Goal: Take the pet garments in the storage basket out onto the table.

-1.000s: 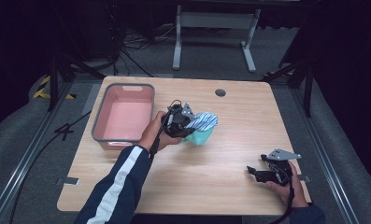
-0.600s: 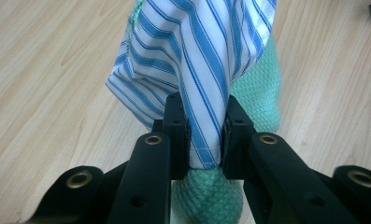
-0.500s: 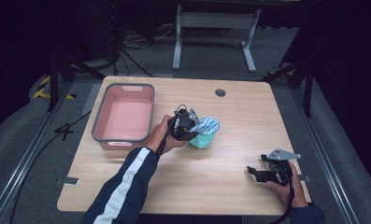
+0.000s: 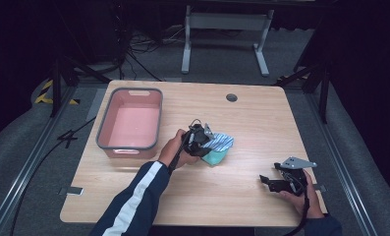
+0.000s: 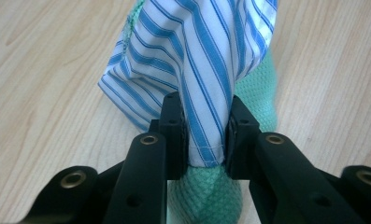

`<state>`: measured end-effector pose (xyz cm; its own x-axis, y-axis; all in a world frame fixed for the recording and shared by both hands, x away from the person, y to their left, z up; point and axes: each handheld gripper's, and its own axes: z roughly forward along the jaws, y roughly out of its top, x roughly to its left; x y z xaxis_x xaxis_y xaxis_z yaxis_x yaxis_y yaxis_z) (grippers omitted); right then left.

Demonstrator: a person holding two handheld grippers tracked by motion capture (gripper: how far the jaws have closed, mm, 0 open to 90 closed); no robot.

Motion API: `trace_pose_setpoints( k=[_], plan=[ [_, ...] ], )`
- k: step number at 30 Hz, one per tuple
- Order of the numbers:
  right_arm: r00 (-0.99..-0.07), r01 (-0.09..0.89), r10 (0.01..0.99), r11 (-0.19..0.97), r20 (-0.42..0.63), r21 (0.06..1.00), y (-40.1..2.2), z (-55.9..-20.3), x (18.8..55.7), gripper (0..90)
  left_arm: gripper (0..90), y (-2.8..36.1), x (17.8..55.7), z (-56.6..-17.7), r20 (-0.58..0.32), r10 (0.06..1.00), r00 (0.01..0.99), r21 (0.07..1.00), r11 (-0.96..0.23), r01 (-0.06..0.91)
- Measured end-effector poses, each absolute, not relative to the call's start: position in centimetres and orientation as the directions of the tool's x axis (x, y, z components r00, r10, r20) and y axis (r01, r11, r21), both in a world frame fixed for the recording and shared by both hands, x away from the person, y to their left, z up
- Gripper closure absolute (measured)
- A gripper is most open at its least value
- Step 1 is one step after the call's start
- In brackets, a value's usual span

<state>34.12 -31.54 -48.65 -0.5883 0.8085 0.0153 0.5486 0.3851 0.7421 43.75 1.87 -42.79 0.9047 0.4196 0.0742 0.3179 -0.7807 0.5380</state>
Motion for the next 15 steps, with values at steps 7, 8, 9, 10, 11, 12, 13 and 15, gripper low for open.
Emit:
trace_pose_setpoints(
  k=[7, 8, 9, 10, 11, 12, 13, 15],
  plan=[
    [-0.588, 0.550, 0.809, 0.384, 0.017, 0.742, -31.5, -48.6, 34.1, 20.5, 54.8, 1.5, 43.4, -42.7, 0.075, 0.416, 0.906, 0.546, -0.777, 0.311],
    [-0.588, 0.550, 0.809, 0.384, 0.017, 0.742, -31.5, -48.6, 34.1, 20.5, 52.9, 1.5, 43.4, -42.7, 0.075, 0.416, 0.906, 0.546, -0.777, 0.311],
    [-0.590, 0.548, 0.808, 0.387, 0.015, 0.741, -31.5, -48.7, 34.1, 20.5, 52.9, 1.5, 43.3, -42.6, 0.079, 0.420, 0.904, 0.549, -0.775, 0.312],
    [-0.589, 0.548, 0.808, 0.387, 0.015, 0.742, -31.5, -48.7, 34.1, 20.5, 48.3, 1.5, 43.3, -42.4, 0.078, 0.425, 0.902, 0.548, -0.774, 0.317],
    [-0.589, 0.549, 0.808, 0.386, 0.015, 0.742, -31.5, -48.7, 34.1, 20.5, 42.1, 1.5, 43.2, -42.2, 0.070, 0.421, 0.904, 0.561, -0.766, 0.314],
    [-0.590, 0.548, 0.807, 0.387, 0.014, 0.742, -31.6, -48.7, 34.1, 20.5, 36.3, 1.5, 43.0, -42.0, 0.070, 0.427, 0.902, 0.568, -0.760, 0.316],
    [-0.589, 0.549, 0.808, 0.385, 0.016, 0.742, -31.5, -48.7, 34.1, 20.5, 33.8, 1.5, 42.9, -41.8, 0.079, 0.430, 0.899, 0.577, -0.755, 0.311],
    [-0.588, 0.549, 0.809, 0.384, 0.017, 0.742, -31.5, -48.6, 34.1, 20.5, 28.8, 1.5, 42.7, -41.5, 0.087, 0.436, 0.896, 0.587, -0.749, 0.308]
  ],
)
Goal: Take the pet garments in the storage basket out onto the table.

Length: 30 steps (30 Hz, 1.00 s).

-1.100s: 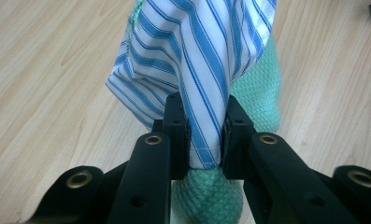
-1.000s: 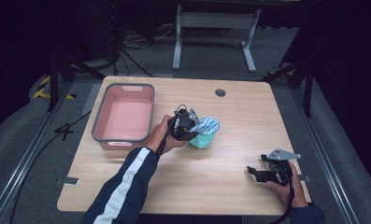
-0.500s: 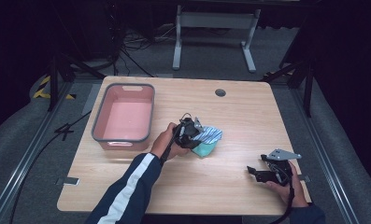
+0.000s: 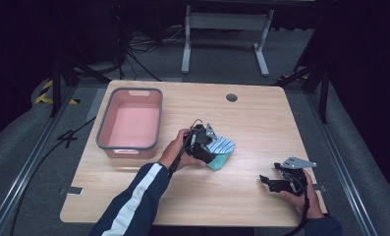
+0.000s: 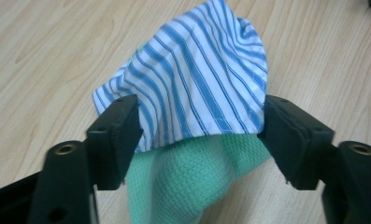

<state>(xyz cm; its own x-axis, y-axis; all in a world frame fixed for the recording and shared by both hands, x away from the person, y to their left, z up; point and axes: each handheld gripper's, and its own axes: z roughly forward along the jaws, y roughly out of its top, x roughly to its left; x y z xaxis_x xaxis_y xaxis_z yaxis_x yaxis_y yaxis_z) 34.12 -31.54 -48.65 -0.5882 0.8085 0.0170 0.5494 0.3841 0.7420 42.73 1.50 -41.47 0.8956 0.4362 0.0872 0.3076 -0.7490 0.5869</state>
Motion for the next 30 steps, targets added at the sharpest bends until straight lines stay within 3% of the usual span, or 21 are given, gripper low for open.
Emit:
trace_pose_setpoints(
  k=[13, 21, 30],
  plan=[
    [-0.590, 0.549, 0.807, 0.386, 0.017, 0.742, -31.6, -48.7, 34.1, 20.5, 17.8, 2.8, 41.7, -39.1, 0.134, 0.425, 0.895, 0.629, -0.735, 0.255],
    [-0.590, 0.548, 0.808, 0.384, 0.017, 0.743, -31.6, -48.7, 34.1, 20.6, 21.6, 3.4, 41.0, -38.0, 0.174, 0.419, 0.891, 0.630, -0.743, 0.226],
    [-0.590, 0.549, 0.807, 0.385, 0.017, 0.742, -31.6, -48.7, 34.1, 20.6, 19.0, 5.2, 38.8, -36.9, 0.220, 0.397, 0.891, 0.614, -0.766, 0.190]
  ],
)
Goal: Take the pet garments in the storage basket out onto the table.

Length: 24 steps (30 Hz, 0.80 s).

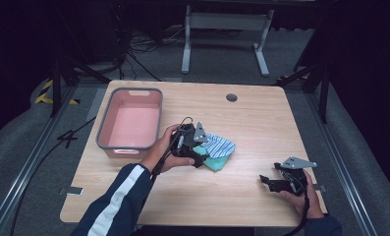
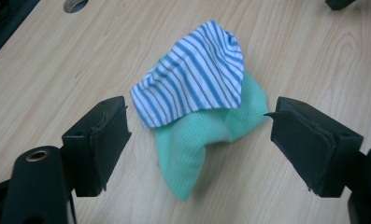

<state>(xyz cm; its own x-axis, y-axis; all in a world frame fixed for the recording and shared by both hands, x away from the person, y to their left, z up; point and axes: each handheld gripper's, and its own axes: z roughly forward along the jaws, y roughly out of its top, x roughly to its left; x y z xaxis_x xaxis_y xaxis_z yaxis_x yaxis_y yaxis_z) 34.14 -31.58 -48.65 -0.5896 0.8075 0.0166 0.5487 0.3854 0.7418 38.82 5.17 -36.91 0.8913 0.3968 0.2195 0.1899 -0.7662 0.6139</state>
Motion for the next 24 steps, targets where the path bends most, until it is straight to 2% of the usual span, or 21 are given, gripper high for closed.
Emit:
trace_pose_setpoints(
  k=[5, 20, 24],
  plan=[
    [-0.589, 0.549, 0.808, 0.386, 0.016, 0.742, -31.6, -48.7, 34.1, 20.6, 20.9, 6.0, 38.0, -36.8, 0.249, 0.387, 0.888, 0.590, -0.787, 0.177],
    [-0.589, 0.549, 0.808, 0.386, 0.015, 0.741, -31.6, -48.7, 34.1, 20.7, 18.7, 9.3, 35.3, -37.9, 0.300, 0.359, 0.884, 0.529, -0.834, 0.159],
    [-0.589, 0.549, 0.808, 0.386, 0.015, 0.742, -31.6, -48.7, 34.1, 20.6, 18.7, 10.4, 34.6, -38.6, 0.293, 0.358, 0.886, 0.530, -0.832, 0.161]
  ],
)
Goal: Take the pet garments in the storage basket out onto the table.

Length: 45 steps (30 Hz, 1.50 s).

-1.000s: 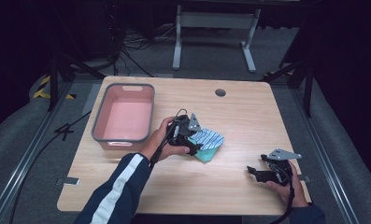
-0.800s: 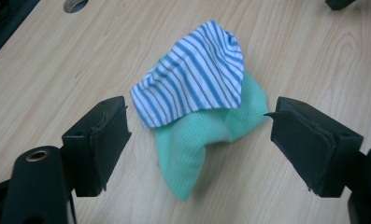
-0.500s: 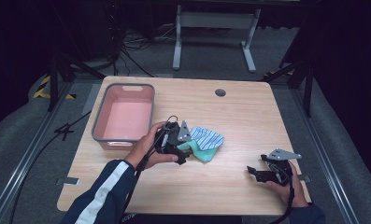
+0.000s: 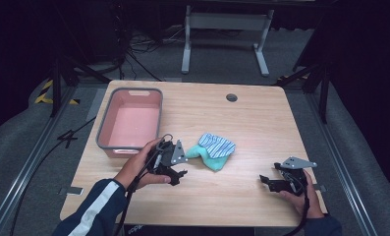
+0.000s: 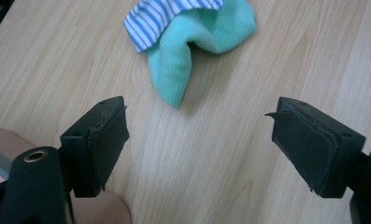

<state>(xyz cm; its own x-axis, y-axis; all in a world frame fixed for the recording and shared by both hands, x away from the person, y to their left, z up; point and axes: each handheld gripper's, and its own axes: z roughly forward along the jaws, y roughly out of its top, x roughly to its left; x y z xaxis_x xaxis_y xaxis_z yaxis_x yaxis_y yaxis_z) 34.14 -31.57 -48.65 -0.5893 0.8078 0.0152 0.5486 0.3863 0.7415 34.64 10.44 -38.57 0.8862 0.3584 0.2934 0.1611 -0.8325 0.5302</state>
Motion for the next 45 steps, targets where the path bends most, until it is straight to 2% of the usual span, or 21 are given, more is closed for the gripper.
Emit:
trace_pose_setpoints(
  k=[3, 7, 14, 22, 34, 45],
  plan=[
    [-0.589, 0.548, 0.808, 0.386, 0.015, 0.742, -31.6, -48.7, 34.1, 20.6, 18.9, 11.1, 34.3, -39.0, 0.276, 0.364, 0.890, 0.536, -0.827, 0.172],
    [-0.589, 0.549, 0.808, 0.386, 0.015, 0.741, -31.6, -48.7, 34.1, 20.6, 19.2, 12.2, 33.5, -39.9, 0.288, 0.339, 0.896, 0.489, -0.856, 0.168],
    [-0.589, 0.549, 0.808, 0.386, 0.015, 0.742, -31.6, -48.7, 34.1, 20.6, 20.1, 14.1, 32.5, -41.1, 0.270, 0.341, 0.901, 0.465, -0.865, 0.188],
    [-0.589, 0.548, 0.808, 0.387, 0.015, 0.741, -31.6, -48.7, 34.1, 20.6, 19.8, 16.0, 31.7, -41.9, 0.269, 0.356, 0.895, 0.461, -0.863, 0.205],
    [-0.589, 0.548, 0.808, 0.387, 0.014, 0.742, -31.6, -48.7, 34.1, 20.8, 19.5, 19.8, 31.1, -43.4, 0.267, 0.420, 0.867, 0.437, -0.855, 0.279],
    [-0.589, 0.548, 0.808, 0.387, 0.014, 0.742, -31.6, -48.7, 34.1, 20.8, 18.7, 22.6, 31.0, -44.6, 0.246, 0.468, 0.849, 0.454, -0.829, 0.326]
  ],
)
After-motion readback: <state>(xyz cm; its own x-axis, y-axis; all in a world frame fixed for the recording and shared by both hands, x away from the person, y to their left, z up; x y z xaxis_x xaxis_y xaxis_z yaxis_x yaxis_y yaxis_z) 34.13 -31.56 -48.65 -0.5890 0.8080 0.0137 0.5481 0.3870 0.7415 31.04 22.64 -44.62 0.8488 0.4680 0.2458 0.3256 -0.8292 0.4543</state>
